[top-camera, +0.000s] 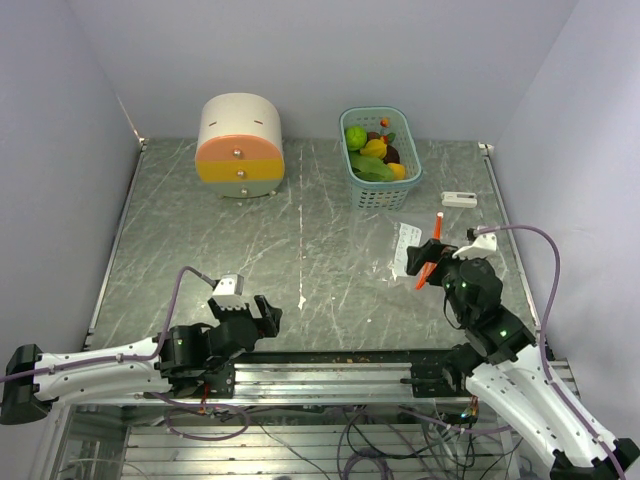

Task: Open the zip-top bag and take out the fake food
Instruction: Reset both arms

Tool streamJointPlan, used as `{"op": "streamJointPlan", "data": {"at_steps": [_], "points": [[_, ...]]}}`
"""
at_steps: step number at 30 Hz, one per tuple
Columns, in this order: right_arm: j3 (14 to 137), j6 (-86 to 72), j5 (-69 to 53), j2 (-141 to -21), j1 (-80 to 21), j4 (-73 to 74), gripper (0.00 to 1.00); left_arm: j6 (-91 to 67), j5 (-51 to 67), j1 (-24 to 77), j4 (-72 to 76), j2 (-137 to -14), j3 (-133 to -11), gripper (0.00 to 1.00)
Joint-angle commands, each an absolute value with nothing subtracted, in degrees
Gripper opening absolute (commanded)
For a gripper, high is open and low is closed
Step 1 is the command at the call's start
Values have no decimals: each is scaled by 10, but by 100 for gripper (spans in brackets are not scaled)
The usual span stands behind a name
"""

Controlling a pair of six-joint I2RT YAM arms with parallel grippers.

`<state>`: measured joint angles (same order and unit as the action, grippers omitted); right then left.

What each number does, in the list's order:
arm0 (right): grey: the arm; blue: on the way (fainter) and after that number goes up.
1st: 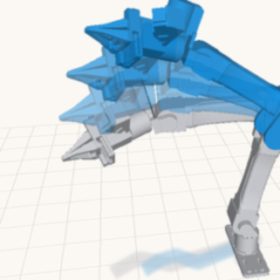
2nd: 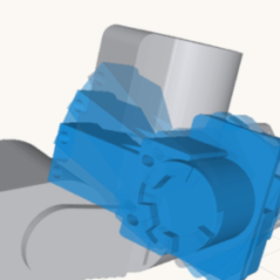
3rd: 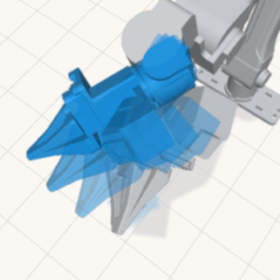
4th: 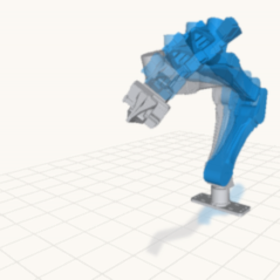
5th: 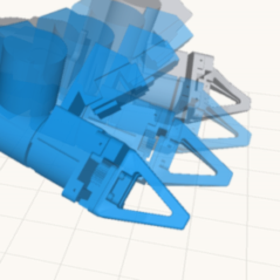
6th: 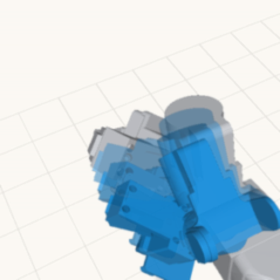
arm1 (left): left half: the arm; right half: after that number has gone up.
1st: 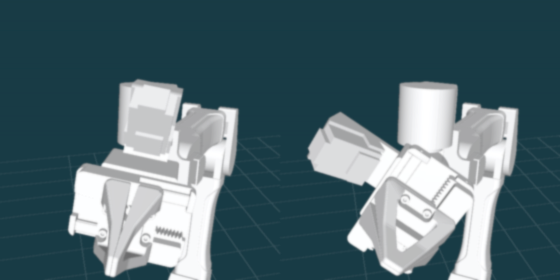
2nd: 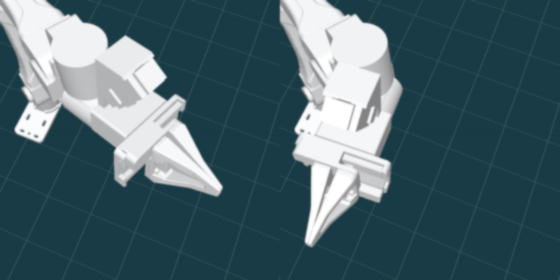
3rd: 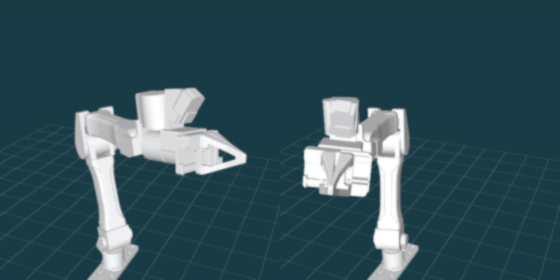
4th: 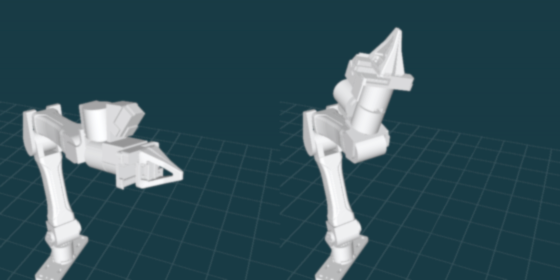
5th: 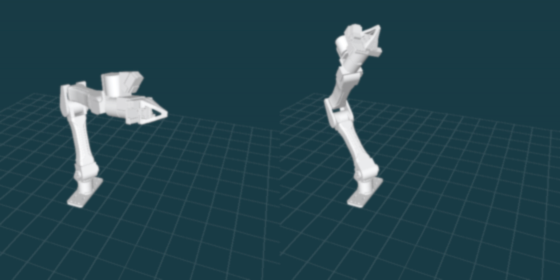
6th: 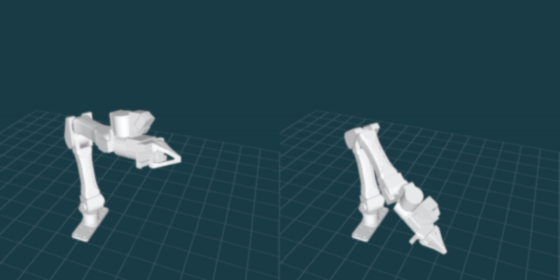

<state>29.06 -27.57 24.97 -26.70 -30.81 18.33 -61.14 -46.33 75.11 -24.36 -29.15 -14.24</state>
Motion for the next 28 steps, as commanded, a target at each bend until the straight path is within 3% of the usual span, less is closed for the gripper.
{"op": "streamJointPlan", "data": {"at_steps": [1,28], "points": [[278,-269,240,-248,-306,182,100,-614,-467,753,-245,-292,-146,99],[272,-269,222,-241,-307,172,100,-631,-472,753,-264,-251,-133,100]]}}
